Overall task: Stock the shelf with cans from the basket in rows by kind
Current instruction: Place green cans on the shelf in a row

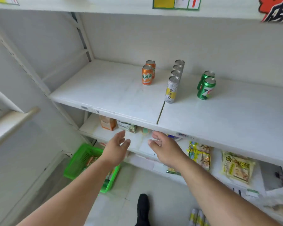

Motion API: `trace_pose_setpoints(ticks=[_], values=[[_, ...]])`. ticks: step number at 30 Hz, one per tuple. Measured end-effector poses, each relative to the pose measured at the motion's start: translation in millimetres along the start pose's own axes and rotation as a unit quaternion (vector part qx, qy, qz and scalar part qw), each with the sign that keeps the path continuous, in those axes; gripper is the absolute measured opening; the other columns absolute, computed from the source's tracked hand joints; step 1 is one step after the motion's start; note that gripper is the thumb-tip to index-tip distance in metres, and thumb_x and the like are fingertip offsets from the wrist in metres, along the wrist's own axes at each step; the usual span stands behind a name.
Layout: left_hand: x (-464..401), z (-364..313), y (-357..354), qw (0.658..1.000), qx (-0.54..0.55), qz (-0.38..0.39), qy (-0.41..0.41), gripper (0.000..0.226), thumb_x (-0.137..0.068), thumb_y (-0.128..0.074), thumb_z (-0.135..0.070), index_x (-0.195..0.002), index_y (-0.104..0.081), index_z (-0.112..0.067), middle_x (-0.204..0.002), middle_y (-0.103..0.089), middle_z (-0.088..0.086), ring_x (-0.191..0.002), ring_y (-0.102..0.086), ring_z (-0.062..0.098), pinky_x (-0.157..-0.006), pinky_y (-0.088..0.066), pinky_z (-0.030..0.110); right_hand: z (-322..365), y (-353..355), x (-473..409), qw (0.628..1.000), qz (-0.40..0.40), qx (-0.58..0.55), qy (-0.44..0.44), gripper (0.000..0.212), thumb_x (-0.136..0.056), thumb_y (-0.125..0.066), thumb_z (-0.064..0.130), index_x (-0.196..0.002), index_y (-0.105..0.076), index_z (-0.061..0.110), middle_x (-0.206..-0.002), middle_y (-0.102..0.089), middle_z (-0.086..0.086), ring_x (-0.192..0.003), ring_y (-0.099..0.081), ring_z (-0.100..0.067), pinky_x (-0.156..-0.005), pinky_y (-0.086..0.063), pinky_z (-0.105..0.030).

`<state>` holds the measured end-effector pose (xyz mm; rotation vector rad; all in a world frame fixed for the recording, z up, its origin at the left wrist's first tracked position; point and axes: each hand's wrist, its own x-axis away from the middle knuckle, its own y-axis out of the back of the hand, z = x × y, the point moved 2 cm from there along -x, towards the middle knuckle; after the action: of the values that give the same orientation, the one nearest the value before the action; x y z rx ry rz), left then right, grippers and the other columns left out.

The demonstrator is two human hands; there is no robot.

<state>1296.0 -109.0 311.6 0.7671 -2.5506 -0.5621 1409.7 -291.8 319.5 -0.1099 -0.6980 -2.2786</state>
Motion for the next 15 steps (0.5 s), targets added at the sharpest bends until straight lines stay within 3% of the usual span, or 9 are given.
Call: trace_pose_setpoints(ticks=[3, 7, 11, 15], values=[[30, 48, 22, 0.997, -0.042, -0.016, 0.064, 0.06, -0.098, -0.06, -0.029, -0.153, -0.038, -0.02, -0.147, -0.051, 0.001, -0.132, -0.051, 0.014, -0.088, -0.045, 0.019, -15, -37, 17, 0.998, 0.057, 0.011, -0.023, 0.067, -0.099, -0.062, 0.044, -0.157, -0.039, 0.023, -0.158, -0.047, 0.004, -0.134, -0.056, -0.008, -0.115, -0.043, -0.036], [64, 98, 57, 0.988, -0.037, -0.067, 0.134, 0.062, -0.097, -0.062, -0.03, -0.153, -0.037, -0.018, -0.149, -0.05, 0.004, -0.133, -0.051, 0.019, -0.103, -0.043, 0.028, -20, -72, 27, 0.992, 0.116, 0.031, -0.035, 0.071, -0.099, -0.064, 0.042, -0.16, -0.035, 0.019, -0.162, -0.042, 0.001, -0.14, -0.051, -0.012, -0.119, -0.038, -0.035], [86, 137, 91, 0.981, -0.017, -0.1, 0.167, 0.061, -0.096, -0.064, -0.031, -0.151, -0.039, -0.02, -0.15, -0.049, 0.002, -0.135, -0.05, 0.018, -0.095, -0.042, 0.027, -13, -99, 19, 0.989, 0.132, 0.051, -0.042, 0.07, -0.1, -0.063, 0.04, -0.159, -0.036, 0.016, -0.162, -0.043, -0.003, -0.141, -0.051, -0.014, -0.118, -0.038, -0.033], [95, 171, 123, 0.976, -0.008, -0.117, 0.185, 0.065, -0.094, -0.066, -0.036, -0.151, -0.039, -0.022, -0.149, -0.05, -0.002, -0.135, -0.05, 0.016, -0.104, -0.044, 0.032, 3, -138, 9, 0.986, 0.148, 0.065, -0.043, 0.068, -0.101, -0.062, 0.039, -0.159, -0.035, 0.016, -0.161, -0.044, -0.004, -0.141, -0.051, -0.015, -0.113, -0.037, -0.029]])
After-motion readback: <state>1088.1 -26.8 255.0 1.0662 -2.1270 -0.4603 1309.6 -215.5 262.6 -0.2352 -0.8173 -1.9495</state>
